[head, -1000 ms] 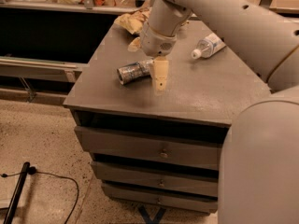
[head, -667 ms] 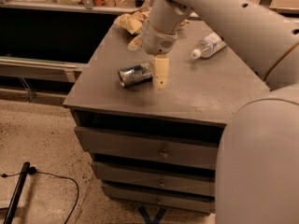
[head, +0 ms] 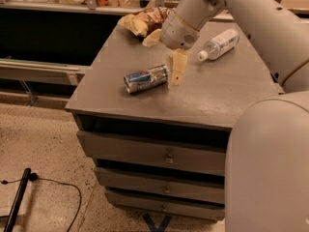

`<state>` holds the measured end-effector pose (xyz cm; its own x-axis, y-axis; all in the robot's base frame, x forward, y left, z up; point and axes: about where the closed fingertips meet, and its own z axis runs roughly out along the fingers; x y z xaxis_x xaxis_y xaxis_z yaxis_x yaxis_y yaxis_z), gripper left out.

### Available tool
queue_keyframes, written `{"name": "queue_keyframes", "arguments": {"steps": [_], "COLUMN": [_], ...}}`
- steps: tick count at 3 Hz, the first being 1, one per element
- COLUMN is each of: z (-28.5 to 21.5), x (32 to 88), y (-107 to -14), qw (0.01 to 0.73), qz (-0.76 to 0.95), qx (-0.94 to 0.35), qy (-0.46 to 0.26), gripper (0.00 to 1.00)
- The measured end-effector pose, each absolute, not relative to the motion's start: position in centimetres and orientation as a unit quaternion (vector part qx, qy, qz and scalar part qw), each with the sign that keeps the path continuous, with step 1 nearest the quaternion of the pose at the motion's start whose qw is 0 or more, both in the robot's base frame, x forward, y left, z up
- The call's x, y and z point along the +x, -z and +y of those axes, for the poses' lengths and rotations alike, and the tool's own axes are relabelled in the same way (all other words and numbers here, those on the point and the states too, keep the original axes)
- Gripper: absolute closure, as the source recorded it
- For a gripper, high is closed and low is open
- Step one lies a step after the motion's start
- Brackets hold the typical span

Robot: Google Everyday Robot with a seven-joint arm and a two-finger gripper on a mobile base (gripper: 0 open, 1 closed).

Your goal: Knock redbull can over

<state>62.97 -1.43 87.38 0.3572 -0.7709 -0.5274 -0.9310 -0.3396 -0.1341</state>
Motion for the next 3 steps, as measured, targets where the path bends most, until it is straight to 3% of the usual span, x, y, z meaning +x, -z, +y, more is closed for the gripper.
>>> {"name": "queue_keyframes", "arguments": {"steps": [1,3], "z": [-3.26,-2.29], "x": [62.55,63.0], "y": [-89.8,-90.74], "qw": [0.27,0.295], "qz": [0.536,0.53], "qx": [-0.758,-0.749], "qy": [-0.255,-0.266], "gripper": [0.0,0.0]}}
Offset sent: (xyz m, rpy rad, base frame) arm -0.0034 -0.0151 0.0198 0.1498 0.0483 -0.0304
